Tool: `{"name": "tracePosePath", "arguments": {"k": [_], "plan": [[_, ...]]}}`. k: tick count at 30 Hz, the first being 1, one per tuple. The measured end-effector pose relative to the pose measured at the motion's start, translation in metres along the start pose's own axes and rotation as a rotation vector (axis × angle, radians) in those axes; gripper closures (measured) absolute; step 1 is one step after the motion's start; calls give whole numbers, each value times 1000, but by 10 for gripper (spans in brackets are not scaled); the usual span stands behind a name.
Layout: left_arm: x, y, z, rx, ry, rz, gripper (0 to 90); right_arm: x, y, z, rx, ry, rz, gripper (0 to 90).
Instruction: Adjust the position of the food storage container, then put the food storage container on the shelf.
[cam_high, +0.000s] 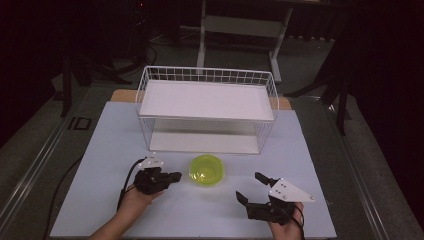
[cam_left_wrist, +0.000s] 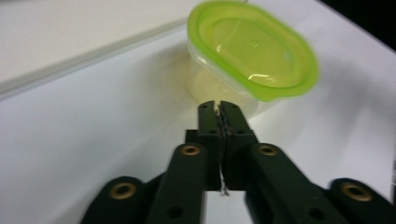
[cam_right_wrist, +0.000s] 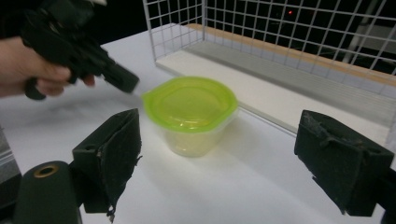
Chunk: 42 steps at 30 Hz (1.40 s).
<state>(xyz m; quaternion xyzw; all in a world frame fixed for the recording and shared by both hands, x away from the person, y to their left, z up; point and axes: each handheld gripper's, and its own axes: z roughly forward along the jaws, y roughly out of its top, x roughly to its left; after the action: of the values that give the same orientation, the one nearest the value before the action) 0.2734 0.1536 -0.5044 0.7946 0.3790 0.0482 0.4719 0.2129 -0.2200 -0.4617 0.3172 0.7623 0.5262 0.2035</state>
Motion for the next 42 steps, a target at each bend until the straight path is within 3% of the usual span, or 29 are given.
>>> {"name": "tracePosePath", "arguments": {"k": [3,5,8,11,16,20,21,22,24,27,30,35,38,42], "plan": [[-4,-3,-18,-44,-15,61,748,3,1,3,10,10,-13,146],[-5,-3,-20,-47,-14,68,700,3,2,3,10,10,-16,146],[-10,-4,-28,-78,-66,70,556,4,4,3,18,11,-24,146],[-14,-2,-34,-106,-92,64,450,4,6,2,17,13,-22,146],[-22,3,-38,-115,-105,70,133,9,13,2,22,31,-34,146],[-27,10,-39,-138,-119,65,17,13,17,5,38,55,-56,146],[-29,15,-40,-154,-92,59,16,15,22,7,35,81,-70,147],[-29,15,-40,-154,-92,59,16,15,23,8,35,93,-71,147],[-32,21,-40,-178,-67,65,16,15,26,10,40,94,-83,147],[-33,31,-39,-248,-85,83,16,12,35,18,40,87,-95,150],[-33,36,-36,-232,-102,87,17,8,40,22,27,121,-72,149],[-28,46,-28,-219,-119,66,17,-1,48,33,38,92,-92,137],[-25,49,-21,-204,-120,61,17,-10,48,46,62,79,-72,136],[-18,48,-10,-174,-75,34,18,-17,43,58,78,84,-18,138]]}}
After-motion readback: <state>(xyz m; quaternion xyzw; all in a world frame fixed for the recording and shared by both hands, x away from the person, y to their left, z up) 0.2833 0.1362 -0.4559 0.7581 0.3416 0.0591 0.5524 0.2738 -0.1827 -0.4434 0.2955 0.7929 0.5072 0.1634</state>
